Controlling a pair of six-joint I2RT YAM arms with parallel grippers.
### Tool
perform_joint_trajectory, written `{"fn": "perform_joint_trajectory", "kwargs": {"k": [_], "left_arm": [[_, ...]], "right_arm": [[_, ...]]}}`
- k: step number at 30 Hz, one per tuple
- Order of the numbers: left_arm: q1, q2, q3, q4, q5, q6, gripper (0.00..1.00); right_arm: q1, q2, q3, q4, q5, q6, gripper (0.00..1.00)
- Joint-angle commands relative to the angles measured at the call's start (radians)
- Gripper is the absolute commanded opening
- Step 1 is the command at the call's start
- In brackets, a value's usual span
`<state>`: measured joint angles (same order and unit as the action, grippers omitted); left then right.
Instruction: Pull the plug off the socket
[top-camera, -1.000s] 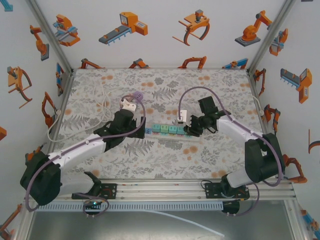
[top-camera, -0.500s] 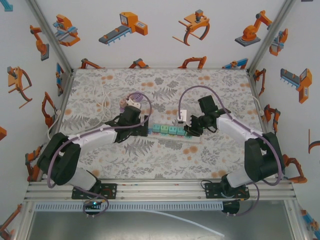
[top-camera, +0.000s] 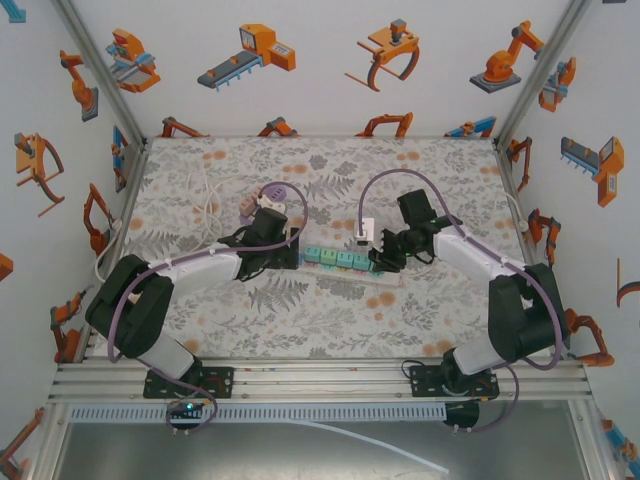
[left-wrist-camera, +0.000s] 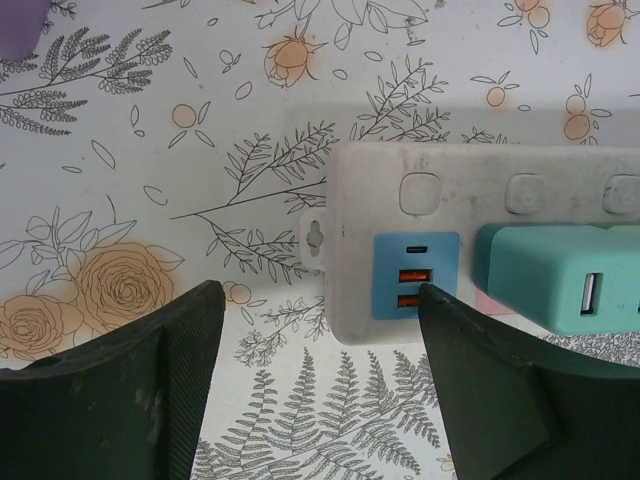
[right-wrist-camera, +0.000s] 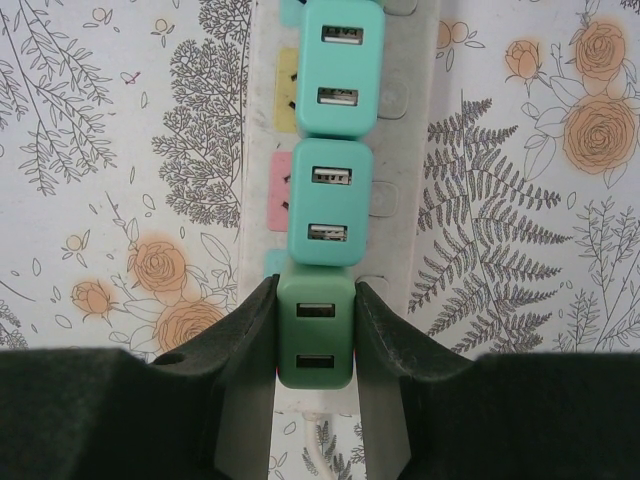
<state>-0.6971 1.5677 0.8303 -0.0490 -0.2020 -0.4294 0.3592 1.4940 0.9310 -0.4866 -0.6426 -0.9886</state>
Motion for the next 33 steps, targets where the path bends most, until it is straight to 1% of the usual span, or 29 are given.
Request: {"fn": "perform_joint_trajectory", "kwargs": {"k": [1,5,9,12,15,17,19,23,26,31,33], "left_arm": [[-0.005,0.048,-0.036,-0.096,-0.059,-0.013,0.73],[-0.008,0.039,-0.066,-0.112,-0.094,-0.028,0.73],[-0.009,0.032,-0.086,-0.117,-0.121,-0.039,0.72],[-0.009,0.026,-0.088,-0.118,-0.135,-0.041,0.72],[-0.014,0.028,-0.086,-0.110,-0.136,-0.037,0.72],[-0.019,0.036,-0.081,-0.108,-0.140,-0.038,0.72],[-0.026,0.045,-0.076,-0.110,-0.152,-0.040,0.72],[-0.041,0.055,-0.066,-0.139,-0.173,-0.025,0.73],[-0.060,0.065,-0.062,-0.164,-0.211,-0.020,0.73],[-0.078,0.080,-0.065,-0.163,-0.229,-0.036,0.73],[-0.082,0.082,-0.065,-0.160,-0.234,-0.041,0.73]], "right_arm": [[0.004,-0.003,0.052,-0.010,-0.126,-0.015,0.18],[0.003,0.000,0.064,-0.009,-0.161,-0.006,0.18],[0.003,0.010,0.081,-0.018,-0.158,0.002,0.18],[0.004,0.011,0.081,-0.019,-0.103,0.000,0.17],[0.032,0.011,0.081,-0.049,0.027,-0.035,0.17],[0.052,0.011,0.085,-0.070,0.092,-0.048,0.16],[0.059,-0.003,0.085,-0.072,0.098,-0.046,0.15],[0.058,-0.067,0.062,-0.020,0.036,0.004,0.16],[0.058,-0.077,0.069,-0.039,0.020,0.017,0.17],[0.061,-0.043,0.096,-0.108,0.090,0.014,0.13],[0.078,-0.041,0.093,-0.127,0.150,-0.013,0.12]]}}
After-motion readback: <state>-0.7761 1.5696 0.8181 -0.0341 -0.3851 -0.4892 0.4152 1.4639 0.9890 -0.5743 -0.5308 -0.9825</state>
